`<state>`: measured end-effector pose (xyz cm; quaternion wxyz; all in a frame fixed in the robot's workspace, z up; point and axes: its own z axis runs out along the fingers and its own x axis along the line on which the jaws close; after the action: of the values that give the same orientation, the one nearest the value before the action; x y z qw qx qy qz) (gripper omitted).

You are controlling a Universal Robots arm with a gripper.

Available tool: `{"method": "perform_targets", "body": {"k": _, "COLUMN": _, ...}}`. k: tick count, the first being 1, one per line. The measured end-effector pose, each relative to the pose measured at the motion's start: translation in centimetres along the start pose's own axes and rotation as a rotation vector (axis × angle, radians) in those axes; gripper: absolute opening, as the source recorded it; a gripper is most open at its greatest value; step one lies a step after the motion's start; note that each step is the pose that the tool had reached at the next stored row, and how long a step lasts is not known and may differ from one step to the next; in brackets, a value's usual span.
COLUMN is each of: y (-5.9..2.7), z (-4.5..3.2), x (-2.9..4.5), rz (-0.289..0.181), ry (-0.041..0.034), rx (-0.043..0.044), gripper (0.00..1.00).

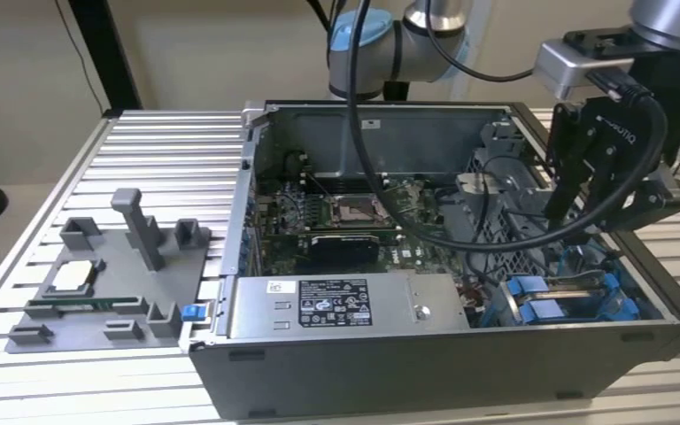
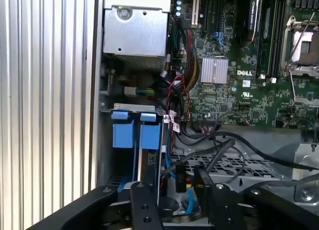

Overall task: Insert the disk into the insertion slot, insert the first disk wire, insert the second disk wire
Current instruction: 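Insert the first disk wire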

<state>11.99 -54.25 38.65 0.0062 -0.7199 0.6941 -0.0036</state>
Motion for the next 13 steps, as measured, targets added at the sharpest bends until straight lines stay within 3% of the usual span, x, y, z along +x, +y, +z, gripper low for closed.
{"method": "perform_targets", "body": {"k": 6, "y": 0.12, "z": 0.04, "x": -0.13, "rz": -0.004, "ry": 0.0003, "rx": 0.0125, "gripper": 1.0}}
{"method": "perform_targets", "body": {"k": 13, "y": 0.9, "z": 0.02, "x": -0.16, "rz": -0.004, "ry": 0.0, "rx": 0.0255, "gripper": 1.0}}
